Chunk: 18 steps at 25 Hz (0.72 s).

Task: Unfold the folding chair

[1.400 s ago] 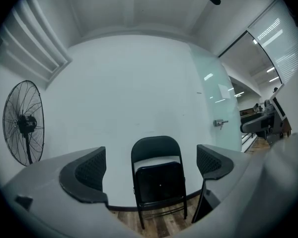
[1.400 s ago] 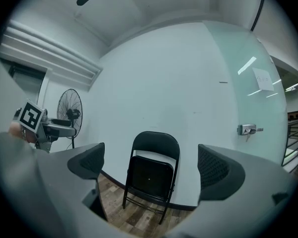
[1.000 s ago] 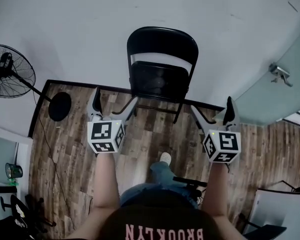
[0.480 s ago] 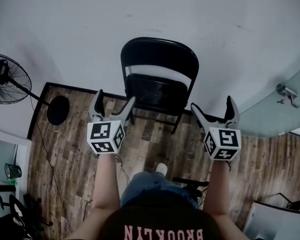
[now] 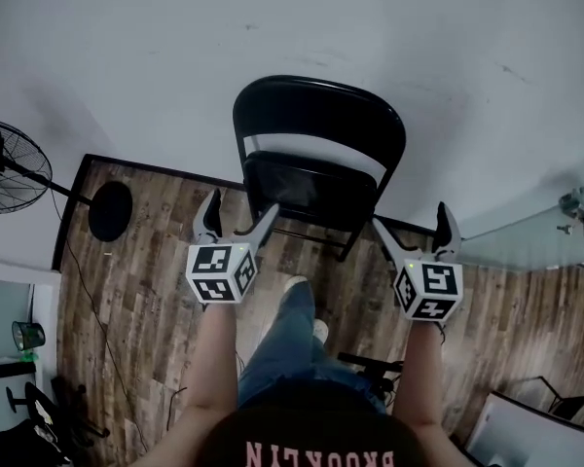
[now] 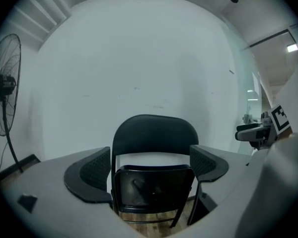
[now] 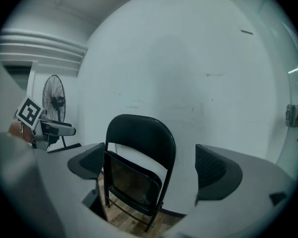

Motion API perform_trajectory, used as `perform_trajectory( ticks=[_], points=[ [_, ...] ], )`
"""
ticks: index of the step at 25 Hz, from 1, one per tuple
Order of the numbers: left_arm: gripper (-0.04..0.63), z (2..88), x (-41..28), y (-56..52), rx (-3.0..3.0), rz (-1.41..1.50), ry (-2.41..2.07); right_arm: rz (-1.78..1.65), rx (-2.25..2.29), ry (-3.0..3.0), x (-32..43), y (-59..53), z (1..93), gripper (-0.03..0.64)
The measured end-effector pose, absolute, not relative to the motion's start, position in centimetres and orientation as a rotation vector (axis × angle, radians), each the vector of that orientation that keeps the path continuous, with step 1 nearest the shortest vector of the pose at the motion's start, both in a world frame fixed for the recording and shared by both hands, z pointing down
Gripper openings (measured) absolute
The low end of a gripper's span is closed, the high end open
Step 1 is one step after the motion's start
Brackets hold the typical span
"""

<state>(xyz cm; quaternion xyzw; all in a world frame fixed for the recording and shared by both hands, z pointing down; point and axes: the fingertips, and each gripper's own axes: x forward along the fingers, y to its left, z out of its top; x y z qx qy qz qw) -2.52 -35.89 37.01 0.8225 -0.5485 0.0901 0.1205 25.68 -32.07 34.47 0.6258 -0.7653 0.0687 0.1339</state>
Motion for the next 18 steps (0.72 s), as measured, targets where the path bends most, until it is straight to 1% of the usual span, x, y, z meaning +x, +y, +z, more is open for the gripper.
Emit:
perform_trajectory(
  ticks=[5, 11, 18],
  points=[
    [0.474, 41.9, -2.4, -41.5, 2.293, 0.257, -1.499, 0.255, 1.824, -2.161, 26.0, -37.1, 36.7, 0.568],
    [0.474, 48.1, -1.0, -46.4, 2.223, 0.356, -1.374, 0.279, 1.806, -2.136, 25.8, -43.4, 39.6, 0.561],
    [0.472, 54.6, 0.1, -49.9, 2.002, 0.311, -1.237, 0.28, 1.776, -2.101, 26.8, -49.0, 41.2, 0.543]
  ],
)
